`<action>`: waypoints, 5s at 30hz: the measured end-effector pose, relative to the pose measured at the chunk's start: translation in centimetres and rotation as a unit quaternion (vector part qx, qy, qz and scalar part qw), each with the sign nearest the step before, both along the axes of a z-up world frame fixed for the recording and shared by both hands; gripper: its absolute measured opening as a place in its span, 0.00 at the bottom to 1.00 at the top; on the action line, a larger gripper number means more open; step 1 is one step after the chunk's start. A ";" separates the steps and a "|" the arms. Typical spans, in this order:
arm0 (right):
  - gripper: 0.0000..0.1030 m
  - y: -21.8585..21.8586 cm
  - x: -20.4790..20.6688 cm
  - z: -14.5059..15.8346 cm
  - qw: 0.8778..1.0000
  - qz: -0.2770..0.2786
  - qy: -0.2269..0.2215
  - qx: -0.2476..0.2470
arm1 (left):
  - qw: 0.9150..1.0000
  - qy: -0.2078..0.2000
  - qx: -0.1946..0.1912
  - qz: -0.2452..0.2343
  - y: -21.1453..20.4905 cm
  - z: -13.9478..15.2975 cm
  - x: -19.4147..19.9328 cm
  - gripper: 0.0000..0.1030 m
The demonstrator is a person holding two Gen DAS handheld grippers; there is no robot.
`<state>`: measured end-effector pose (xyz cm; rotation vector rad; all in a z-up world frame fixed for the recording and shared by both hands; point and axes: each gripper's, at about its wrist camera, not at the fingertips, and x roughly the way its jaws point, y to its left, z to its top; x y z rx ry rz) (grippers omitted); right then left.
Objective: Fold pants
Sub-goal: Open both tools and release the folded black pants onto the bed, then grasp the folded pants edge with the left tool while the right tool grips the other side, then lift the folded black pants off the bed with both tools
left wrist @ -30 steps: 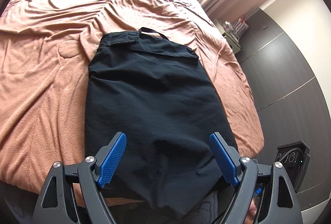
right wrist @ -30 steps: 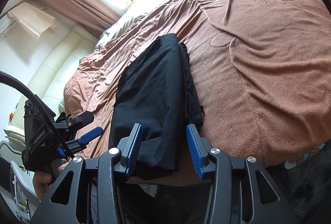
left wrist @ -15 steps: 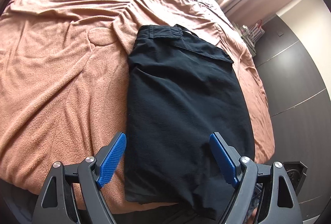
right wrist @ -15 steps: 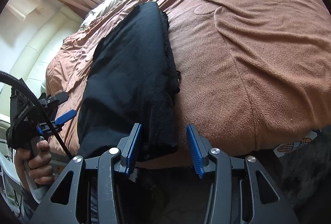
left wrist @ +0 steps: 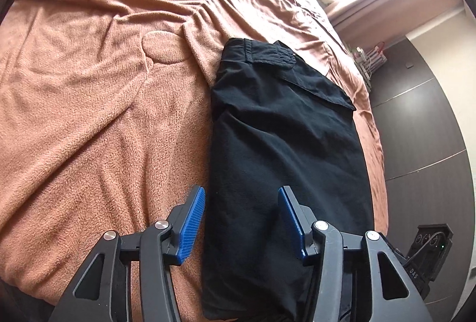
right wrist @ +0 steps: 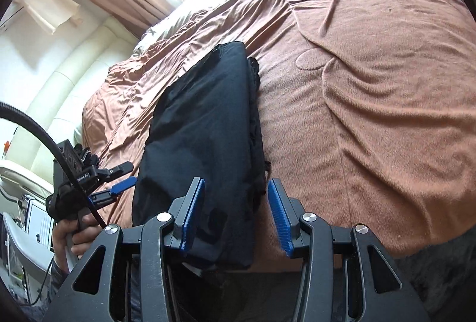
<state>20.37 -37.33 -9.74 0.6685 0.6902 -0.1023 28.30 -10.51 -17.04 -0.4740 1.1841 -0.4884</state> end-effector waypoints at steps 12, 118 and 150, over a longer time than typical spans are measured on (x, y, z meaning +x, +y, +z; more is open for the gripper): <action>0.41 -1.8 5.3 -3.3 0.999 0.027 0.013 0.044 | 0.999 0.031 -0.030 -0.021 -0.3 -2.0 -2.2 0.42; 0.24 -1.6 16.6 -5.2 0.984 0.083 -0.006 0.158 | 0.997 -0.007 -0.072 -0.026 4.0 1.7 7.0 0.11; 0.20 9.6 9.1 5.4 0.982 0.141 -0.113 0.052 | 0.981 -0.160 -0.109 0.023 13.3 16.8 -4.4 0.09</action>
